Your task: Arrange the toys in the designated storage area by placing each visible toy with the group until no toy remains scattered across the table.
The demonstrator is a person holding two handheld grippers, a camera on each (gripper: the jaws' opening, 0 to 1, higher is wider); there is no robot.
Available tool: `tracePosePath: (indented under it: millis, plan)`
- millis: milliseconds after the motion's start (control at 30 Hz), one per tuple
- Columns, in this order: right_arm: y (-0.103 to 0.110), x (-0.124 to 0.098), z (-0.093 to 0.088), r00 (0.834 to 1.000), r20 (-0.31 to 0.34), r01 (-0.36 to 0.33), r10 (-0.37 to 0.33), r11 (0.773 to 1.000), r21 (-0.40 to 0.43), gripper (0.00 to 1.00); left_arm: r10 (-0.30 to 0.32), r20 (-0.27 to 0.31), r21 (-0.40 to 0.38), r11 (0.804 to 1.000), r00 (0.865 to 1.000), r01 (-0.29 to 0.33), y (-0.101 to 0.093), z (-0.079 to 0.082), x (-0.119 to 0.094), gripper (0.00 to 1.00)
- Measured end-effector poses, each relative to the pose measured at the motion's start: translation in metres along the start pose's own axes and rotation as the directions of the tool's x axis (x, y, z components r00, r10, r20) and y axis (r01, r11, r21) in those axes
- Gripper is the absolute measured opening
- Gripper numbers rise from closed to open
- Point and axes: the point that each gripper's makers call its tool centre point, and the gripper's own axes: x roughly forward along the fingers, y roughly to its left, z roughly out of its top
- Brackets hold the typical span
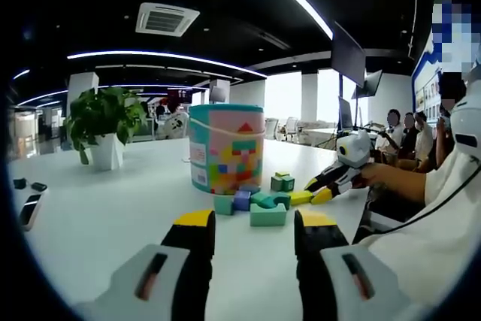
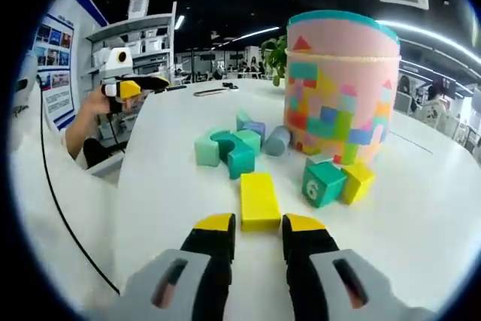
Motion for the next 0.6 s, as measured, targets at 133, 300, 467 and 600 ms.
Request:
tracePosePath:
  millis: [133,300,467,600]
  plan:
    - [-0.001,0.001,0.001,1.0,0.001,0.005,-0.005,1.0,-0.003,0.21,-0.002,-0.002,0.001,1.0,1.0,0.002,0.0,0.0,0.0,0.43]
    - [-0.007,-0.01,0.019,0.996,0.079,0.027,-0.029,0.999,0.025,0.2,0.003,0.002,0.001,1.0,1.0,-0.003,0.002,0.001,-0.002,0.43]
    - [-0.012,-0.024,0.031,0.991,0.117,0.063,-0.067,0.997,0.036,0.2,0.0,0.0,0.003,1.0,1.0,0.0,0.0,0.0,-0.001,0.43]
    - [-0.014,-0.035,0.039,0.989,0.126,0.066,-0.072,0.997,0.05,0.2,0.0,0.002,0.004,1.0,1.0,0.0,0.0,0.001,-0.001,0.43]
